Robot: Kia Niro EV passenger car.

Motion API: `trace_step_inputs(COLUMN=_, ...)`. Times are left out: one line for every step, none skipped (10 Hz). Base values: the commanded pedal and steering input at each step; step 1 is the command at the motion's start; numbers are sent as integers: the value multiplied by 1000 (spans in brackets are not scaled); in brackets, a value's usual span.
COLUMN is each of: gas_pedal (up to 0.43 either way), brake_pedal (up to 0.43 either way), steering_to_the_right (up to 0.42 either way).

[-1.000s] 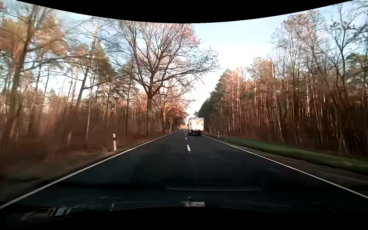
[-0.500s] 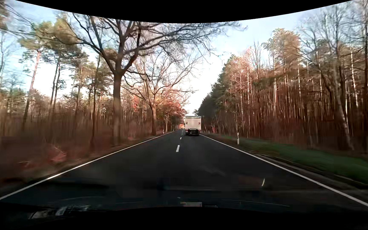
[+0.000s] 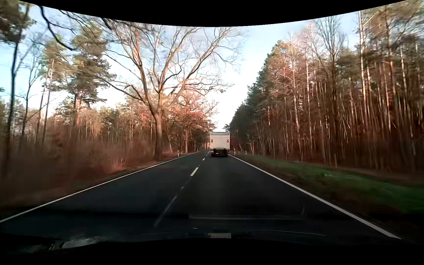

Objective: Follow the waypoints while adhering to traffic rules and regulations

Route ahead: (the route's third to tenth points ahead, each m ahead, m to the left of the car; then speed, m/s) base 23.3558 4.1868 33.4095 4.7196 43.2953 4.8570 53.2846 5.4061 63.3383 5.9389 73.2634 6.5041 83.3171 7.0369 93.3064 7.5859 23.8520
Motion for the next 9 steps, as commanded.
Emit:
trace_step_inputs(gas_pedal=0, brake_pedal=256, steering_to_the_right=-10)
trace_step_inputs(gas_pedal=0, brake_pedal=262, steering_to_the_right=-11)
trace_step_inputs(gas_pedal=0, brake_pedal=268, steering_to_the_right=-11)
trace_step_inputs(gas_pedal=0, brake_pedal=268, steering_to_the_right=-11)
trace_step_inputs(gas_pedal=0, brake_pedal=268, steering_to_the_right=-12)
trace_step_inputs(gas_pedal=0, brake_pedal=268, steering_to_the_right=-11)
trace_step_inputs(gas_pedal=0, brake_pedal=268, steering_to_the_right=-12)
trace_step_inputs(gas_pedal=0, brake_pedal=268, steering_to_the_right=-11)
trace_step_inputs(gas_pedal=0, brake_pedal=262, steering_to_the_right=-11)
